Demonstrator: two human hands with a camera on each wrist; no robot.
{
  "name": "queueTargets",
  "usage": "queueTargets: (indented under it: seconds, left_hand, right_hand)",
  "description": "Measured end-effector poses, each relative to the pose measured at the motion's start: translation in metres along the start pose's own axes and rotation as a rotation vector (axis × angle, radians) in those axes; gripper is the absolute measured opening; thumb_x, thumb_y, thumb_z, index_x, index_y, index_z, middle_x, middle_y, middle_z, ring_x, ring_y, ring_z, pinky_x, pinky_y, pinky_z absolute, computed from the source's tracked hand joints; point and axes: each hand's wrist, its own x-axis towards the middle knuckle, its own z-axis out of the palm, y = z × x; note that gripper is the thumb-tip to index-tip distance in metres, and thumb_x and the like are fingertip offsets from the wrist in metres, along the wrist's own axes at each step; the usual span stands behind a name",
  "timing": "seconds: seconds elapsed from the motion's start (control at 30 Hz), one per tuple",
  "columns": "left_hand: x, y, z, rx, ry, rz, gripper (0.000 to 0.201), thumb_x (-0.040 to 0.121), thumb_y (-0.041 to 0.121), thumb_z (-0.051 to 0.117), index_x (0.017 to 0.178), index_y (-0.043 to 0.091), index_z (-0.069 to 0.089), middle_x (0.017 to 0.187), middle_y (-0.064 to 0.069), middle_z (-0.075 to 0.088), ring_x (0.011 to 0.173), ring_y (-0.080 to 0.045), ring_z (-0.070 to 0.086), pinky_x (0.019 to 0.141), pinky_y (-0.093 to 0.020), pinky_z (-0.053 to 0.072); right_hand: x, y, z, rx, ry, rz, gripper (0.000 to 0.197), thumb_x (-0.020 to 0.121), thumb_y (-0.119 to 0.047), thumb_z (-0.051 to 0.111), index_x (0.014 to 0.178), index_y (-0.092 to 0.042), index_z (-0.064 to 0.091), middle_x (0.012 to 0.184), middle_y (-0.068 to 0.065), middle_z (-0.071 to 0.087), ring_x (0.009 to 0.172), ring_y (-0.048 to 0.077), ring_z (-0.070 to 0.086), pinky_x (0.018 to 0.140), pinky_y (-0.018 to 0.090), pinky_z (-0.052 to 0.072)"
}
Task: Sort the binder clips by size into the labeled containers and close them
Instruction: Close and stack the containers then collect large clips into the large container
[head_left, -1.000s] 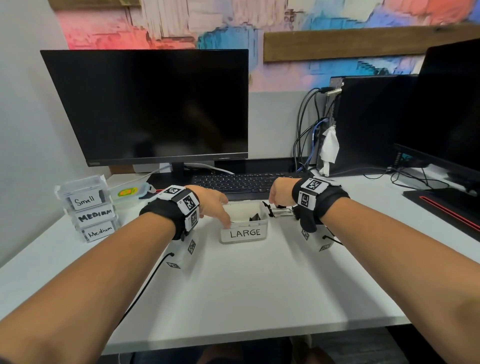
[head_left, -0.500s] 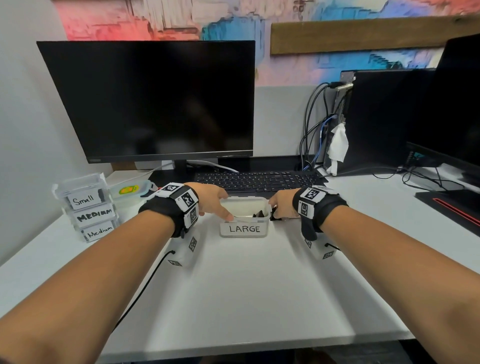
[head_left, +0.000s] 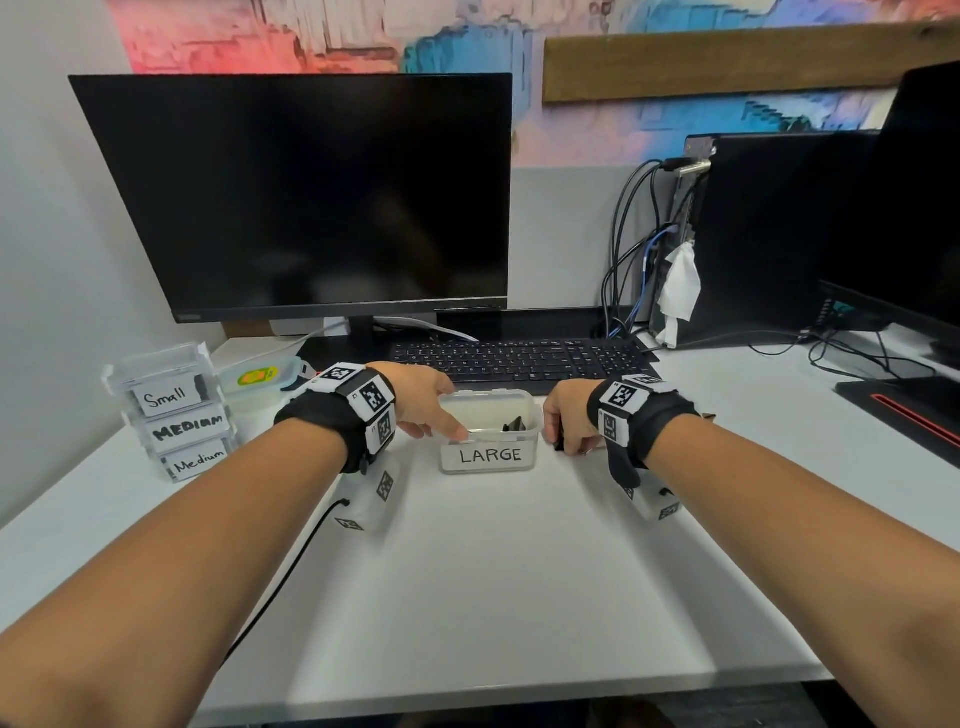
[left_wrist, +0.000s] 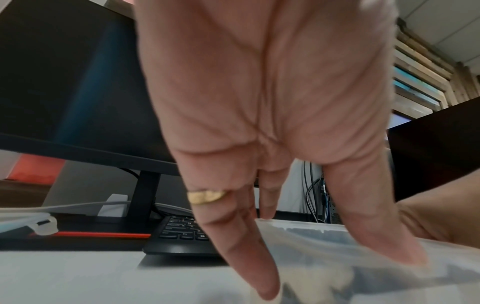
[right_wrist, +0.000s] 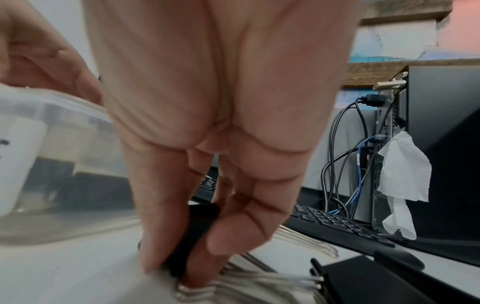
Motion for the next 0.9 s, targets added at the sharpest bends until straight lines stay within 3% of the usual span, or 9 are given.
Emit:
queueTargets:
  seconds: [0.1, 0.17, 0.27, 0.33, 0.47, 0.57, 0.67, 0.77, 0.9]
  left_hand:
    - [-0.001, 0.001, 0.0, -0.033, 0.011, 0.002, 0.086, 0.074, 0.036, 0.079, 0.146, 0.021, 0.035, 0.137, -0.002, 0.05, 0.091, -0.012, 0.069, 0.093, -0.03, 0.054]
    - [-0.002, 0.001, -0.001, -0.071, 0.005, 0.007, 0.085, 0.075, 0.03, 0.08, 0.146, 0.02, 0.034, 0.14, -0.001, 0.047, 0.093, -0.013, 0.069, 0.093, -0.031, 0.054]
    - [-0.004, 0.0, 0.0, -0.134, -0.006, 0.017, 0.085, 0.075, 0.019, 0.08, 0.146, 0.017, 0.034, 0.146, 0.0, 0.042, 0.096, -0.016, 0.068, 0.093, -0.032, 0.054]
    - [-0.005, -0.001, 0.001, -0.158, -0.005, 0.027, 0.085, 0.074, 0.017, 0.081, 0.146, 0.015, 0.035, 0.146, -0.001, 0.041, 0.098, -0.019, 0.067, 0.093, -0.032, 0.054]
    - [-0.007, -0.002, 0.002, -0.193, -0.002, 0.044, 0.084, 0.073, 0.015, 0.082, 0.144, 0.014, 0.038, 0.144, -0.002, 0.042, 0.1, -0.02, 0.067, 0.09, -0.032, 0.055]
    - [-0.01, -0.002, 0.004, -0.222, 0.009, 0.052, 0.082, 0.072, 0.015, 0.082, 0.143, 0.014, 0.04, 0.145, -0.002, 0.041, 0.094, -0.017, 0.067, 0.087, -0.028, 0.056]
    - [-0.013, -0.002, 0.006, -0.239, 0.012, 0.065, 0.081, 0.075, 0.013, 0.08, 0.144, 0.013, 0.038, 0.147, -0.003, 0.039, 0.089, -0.015, 0.067, 0.081, -0.022, 0.056]
    - [-0.016, -0.002, 0.008, -0.255, 0.006, 0.081, 0.077, 0.076, 0.011, 0.079, 0.142, 0.011, 0.04, 0.147, -0.002, 0.039, 0.097, -0.017, 0.066, 0.084, -0.024, 0.056]
    - [-0.017, -0.002, 0.012, -0.265, 0.009, 0.103, 0.079, 0.074, 0.012, 0.08, 0.142, 0.011, 0.04, 0.145, -0.001, 0.041, 0.103, -0.019, 0.065, 0.09, -0.029, 0.054]
  right_hand:
    - [-0.001, 0.0, 0.001, 0.031, 0.005, 0.02, 0.021, 0.077, 0.006, 0.067, 0.092, -0.01, 0.067, 0.082, 0.008, 0.066, 0.059, 0.02, 0.062, 0.051, 0.02, 0.052]
    - [-0.004, 0.0, -0.001, 0.027, 0.057, 0.031, 0.019, 0.076, -0.003, 0.07, 0.09, -0.013, 0.064, 0.09, 0.006, 0.066, 0.075, 0.026, 0.065, 0.059, 0.024, 0.051]
    - [-0.01, -0.003, -0.007, -0.077, 0.188, 0.049, 0.036, 0.077, -0.02, 0.073, 0.11, -0.014, 0.059, 0.108, 0.003, 0.063, 0.089, 0.02, 0.057, 0.075, 0.029, 0.049]
    - [-0.011, -0.005, -0.014, -0.057, 0.244, 0.039, 0.038, 0.081, -0.021, 0.07, 0.116, -0.012, 0.059, 0.115, 0.005, 0.063, 0.093, 0.022, 0.059, 0.08, 0.029, 0.05]
    - [-0.021, -0.014, -0.028, -0.001, 0.319, 0.006, 0.034, 0.086, -0.015, 0.061, 0.118, -0.002, 0.061, 0.113, 0.014, 0.067, 0.1, 0.028, 0.065, 0.083, 0.032, 0.053]
    - [-0.028, -0.021, -0.035, 0.009, 0.386, -0.025, 0.035, 0.087, -0.015, 0.061, 0.121, -0.006, 0.06, 0.118, 0.012, 0.063, 0.106, 0.028, 0.061, 0.089, 0.034, 0.052]
    - [-0.033, -0.031, -0.039, 0.031, 0.407, -0.082, 0.038, 0.086, -0.016, 0.063, 0.124, -0.01, 0.059, 0.12, 0.008, 0.062, 0.103, 0.024, 0.059, 0.084, 0.029, 0.05]
    - [-0.037, -0.046, -0.037, 0.048, 0.394, -0.169, 0.041, 0.086, -0.016, 0.064, 0.127, -0.015, 0.058, 0.12, 0.002, 0.059, 0.093, 0.014, 0.053, 0.079, 0.022, 0.044]
    - [-0.034, -0.063, -0.032, -0.002, 0.297, -0.253, 0.039, 0.085, -0.016, 0.067, 0.123, -0.018, 0.063, 0.119, -0.001, 0.062, 0.094, 0.011, 0.054, 0.086, 0.023, 0.048]
